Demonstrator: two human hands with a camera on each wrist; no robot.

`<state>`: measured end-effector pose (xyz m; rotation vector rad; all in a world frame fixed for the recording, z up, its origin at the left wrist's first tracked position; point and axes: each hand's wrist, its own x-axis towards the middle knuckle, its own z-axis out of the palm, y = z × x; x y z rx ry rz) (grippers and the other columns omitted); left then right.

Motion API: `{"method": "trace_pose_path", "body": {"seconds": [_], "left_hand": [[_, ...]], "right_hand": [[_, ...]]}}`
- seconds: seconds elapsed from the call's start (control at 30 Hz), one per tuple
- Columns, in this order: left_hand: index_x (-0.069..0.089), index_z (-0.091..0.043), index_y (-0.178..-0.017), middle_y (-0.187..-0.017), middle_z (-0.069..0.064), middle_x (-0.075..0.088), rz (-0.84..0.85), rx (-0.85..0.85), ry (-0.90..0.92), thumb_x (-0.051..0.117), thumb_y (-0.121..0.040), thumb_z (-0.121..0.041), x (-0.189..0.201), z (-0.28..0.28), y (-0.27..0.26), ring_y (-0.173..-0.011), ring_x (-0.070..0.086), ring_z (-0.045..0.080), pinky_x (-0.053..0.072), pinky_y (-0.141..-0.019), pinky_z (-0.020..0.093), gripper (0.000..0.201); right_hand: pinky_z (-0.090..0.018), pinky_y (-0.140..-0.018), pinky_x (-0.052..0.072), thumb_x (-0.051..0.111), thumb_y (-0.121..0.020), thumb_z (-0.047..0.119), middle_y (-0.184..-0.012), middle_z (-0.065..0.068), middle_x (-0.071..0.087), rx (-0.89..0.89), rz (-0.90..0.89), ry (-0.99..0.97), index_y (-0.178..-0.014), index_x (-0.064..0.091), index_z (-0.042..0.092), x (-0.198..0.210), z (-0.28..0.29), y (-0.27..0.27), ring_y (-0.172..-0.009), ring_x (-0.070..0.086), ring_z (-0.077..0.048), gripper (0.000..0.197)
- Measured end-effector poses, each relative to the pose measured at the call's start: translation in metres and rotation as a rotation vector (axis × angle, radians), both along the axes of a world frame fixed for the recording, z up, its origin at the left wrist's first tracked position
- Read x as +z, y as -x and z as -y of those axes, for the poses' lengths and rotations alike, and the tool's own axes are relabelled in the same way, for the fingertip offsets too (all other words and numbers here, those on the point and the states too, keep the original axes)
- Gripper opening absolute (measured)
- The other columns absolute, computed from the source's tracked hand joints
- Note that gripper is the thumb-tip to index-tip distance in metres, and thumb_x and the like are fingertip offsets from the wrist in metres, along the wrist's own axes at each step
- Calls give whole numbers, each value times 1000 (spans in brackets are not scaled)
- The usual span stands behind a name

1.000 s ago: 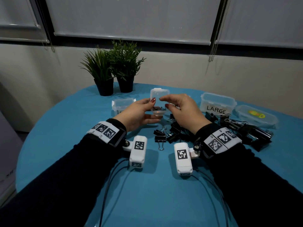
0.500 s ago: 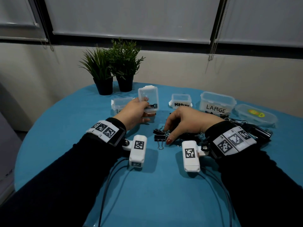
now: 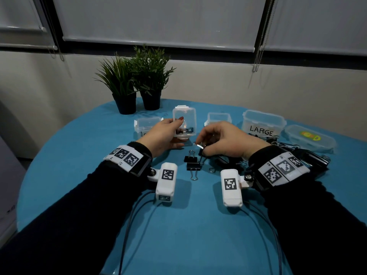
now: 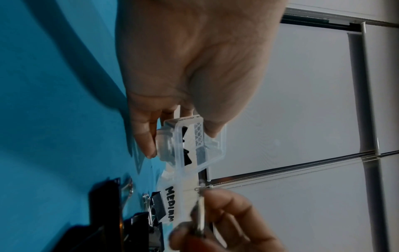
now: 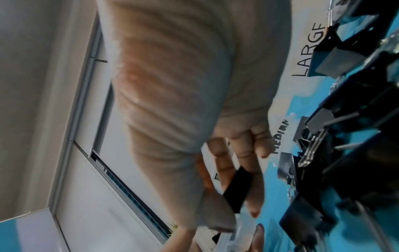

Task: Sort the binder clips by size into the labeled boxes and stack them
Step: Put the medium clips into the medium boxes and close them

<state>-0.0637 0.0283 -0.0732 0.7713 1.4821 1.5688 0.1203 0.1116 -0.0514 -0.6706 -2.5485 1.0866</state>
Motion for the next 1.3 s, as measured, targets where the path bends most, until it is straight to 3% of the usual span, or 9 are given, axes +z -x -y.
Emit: {"method": "trace_pose_path", "body": {"seconds": [0.13,0.3,0.43,0.6,0.77,0.93,1.1,1.2,1.3], "left_hand": [[59,-12,-109,-107,13,66,77,-41,-27,56,-101,-36,4,4,-2,-90,70,29,62,-69,34,25],[59,-3,-117,-112,21,68,114,-156,-22,61,-98,-33,4,9,-4,-94,73,32,64,-72,33,35],[57,0,-125,-116,22,69,88,-214,-18,67,-90,-40,2,9,-4,-104,71,39,59,-91,45,54],[58,-3,-124,-121,20,69,44,-247,13,72,-78,-46,2,11,-5,-99,73,37,62,-66,32,64],[61,-6,-121,-130,23,63,-18,-298,34,71,-80,-46,2,10,-7,-95,67,34,64,-72,33,59],[59,-2,-125,-121,16,68,-37,-283,41,70,-80,-47,-1,9,-6,-89,69,29,63,-67,30,64],[61,-4,-120,-112,17,71,-16,-230,21,65,-89,-49,1,10,-5,-85,75,29,62,-66,31,55],[62,-4,-126,-121,21,68,-42,-256,33,65,-89,-52,1,9,-6,-92,73,35,63,-71,33,61],[60,-4,-130,-126,21,65,-26,-255,24,67,-90,-47,1,8,-7,-88,73,33,64,-73,34,59]], "right_hand": [[-46,-78,59,88,-67,-1,-88,-8,65,-133,-294,74,-94,67,12,3,-1,3,-73,63,-22,36],[-37,-71,60,89,-69,6,-83,-15,74,-213,-527,161,-87,72,-3,2,4,7,-71,69,-25,27],[-39,-87,61,89,-67,2,-97,-9,77,-204,-496,166,-96,77,2,-1,4,13,-88,76,-24,32],[-44,-83,62,78,-85,8,-92,-1,77,-237,-397,-33,-104,78,15,-9,-3,21,-81,75,-17,21],[-28,-62,49,87,-76,25,-80,7,74,-288,-393,-263,-84,72,23,-7,-4,20,-60,57,2,17],[-36,-86,59,79,-84,24,-83,12,76,-229,-304,-229,-90,79,25,-5,0,21,-84,70,2,6],[-11,-69,44,73,-86,7,-98,16,75,-149,-190,-329,-109,79,27,-5,1,19,-66,56,22,31],[-28,-87,57,73,-85,8,-95,15,77,-180,-216,-299,-106,79,29,-8,-3,21,-86,67,9,30],[-38,-90,57,72,-87,16,-94,15,77,-250,-245,-326,-104,79,33,-8,-1,22,-92,70,-1,25]]}}
